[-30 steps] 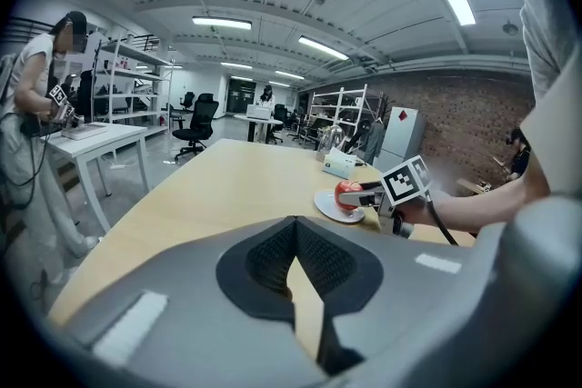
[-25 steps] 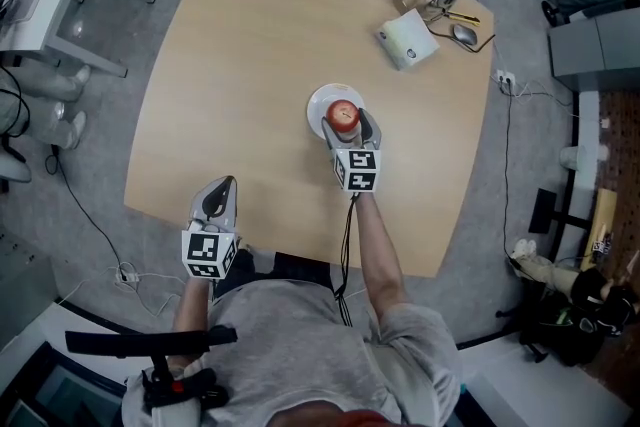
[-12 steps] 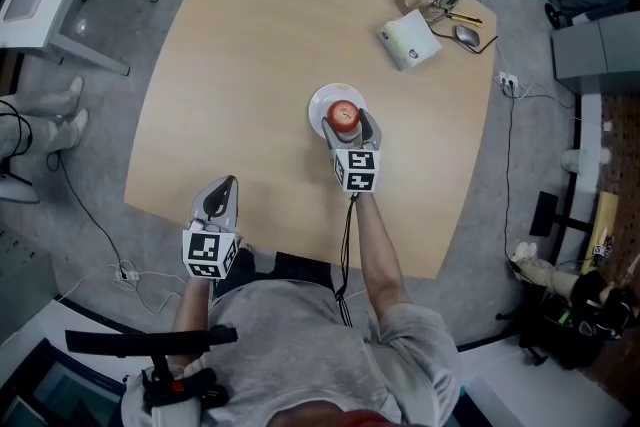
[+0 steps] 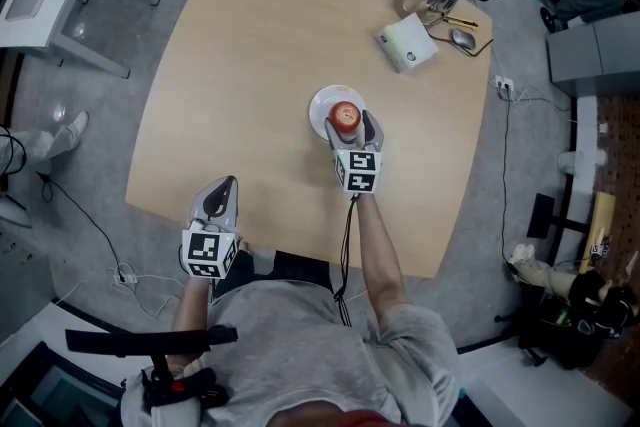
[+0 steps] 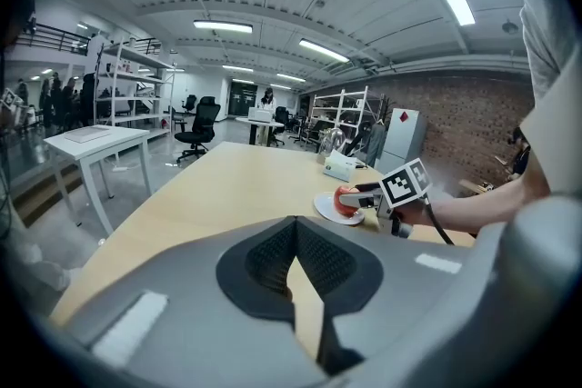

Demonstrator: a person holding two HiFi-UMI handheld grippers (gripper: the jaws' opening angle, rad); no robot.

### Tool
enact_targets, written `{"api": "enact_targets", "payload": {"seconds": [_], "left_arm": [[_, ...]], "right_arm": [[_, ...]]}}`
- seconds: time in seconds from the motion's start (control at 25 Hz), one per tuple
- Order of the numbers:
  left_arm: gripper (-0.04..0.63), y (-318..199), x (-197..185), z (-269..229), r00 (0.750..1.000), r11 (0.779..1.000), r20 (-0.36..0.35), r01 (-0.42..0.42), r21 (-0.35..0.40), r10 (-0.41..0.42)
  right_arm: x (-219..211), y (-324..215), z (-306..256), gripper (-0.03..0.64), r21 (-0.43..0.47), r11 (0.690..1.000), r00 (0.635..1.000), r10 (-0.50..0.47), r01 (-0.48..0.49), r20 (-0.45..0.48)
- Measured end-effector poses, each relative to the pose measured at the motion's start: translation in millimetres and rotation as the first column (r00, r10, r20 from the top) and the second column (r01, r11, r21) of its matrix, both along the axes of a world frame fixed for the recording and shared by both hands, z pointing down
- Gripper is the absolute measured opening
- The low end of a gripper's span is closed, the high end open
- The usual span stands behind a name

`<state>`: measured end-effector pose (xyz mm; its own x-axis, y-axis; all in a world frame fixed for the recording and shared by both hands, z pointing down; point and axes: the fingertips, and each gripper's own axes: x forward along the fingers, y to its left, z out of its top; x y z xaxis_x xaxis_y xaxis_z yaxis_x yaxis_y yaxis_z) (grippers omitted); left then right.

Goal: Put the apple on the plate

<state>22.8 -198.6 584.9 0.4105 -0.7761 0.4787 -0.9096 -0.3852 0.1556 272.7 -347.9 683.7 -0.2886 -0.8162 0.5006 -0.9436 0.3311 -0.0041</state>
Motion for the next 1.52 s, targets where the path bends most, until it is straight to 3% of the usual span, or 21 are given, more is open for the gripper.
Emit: {"api": "enact_targets", "payload": {"seconds": [0.28, 0.76, 1.04, 1.52], "left_arm": [[0.02, -2.6, -1.1, -0.3, 1.0, 1.0, -0.007, -0.007, 0.017, 0.007], [0.02, -8.9, 1.3, -5.8, 0.999, 0.995, -0.016, -0.046, 0.092, 0.048], [0.02, 41.6, -18.3, -56.5, 0.998, 0.989, -0.021, -0.055, 0.134, 0.058], [0.02, 77.7, -42.6, -72.0, 0.997, 0.982, -0.029, -0.065, 0.177, 0.071]], "right_arm": [[6.9, 0.6, -8.2, 0.379, 0.024, 0.999, 1.0, 0.028, -0.028, -0.004], [14.3, 12.9, -23.1, 0.29, 0.091, 0.994, 0.998, 0.068, -0.067, -0.011], [-9.1, 74.9, -73.1, 0.234, 0.115, 0.991, 0.997, 0.074, -0.073, -0.001], [-45.0, 136.3, -108.5, 0.11, 0.174, 0.981, 0.996, 0.078, -0.085, 0.048]]}}
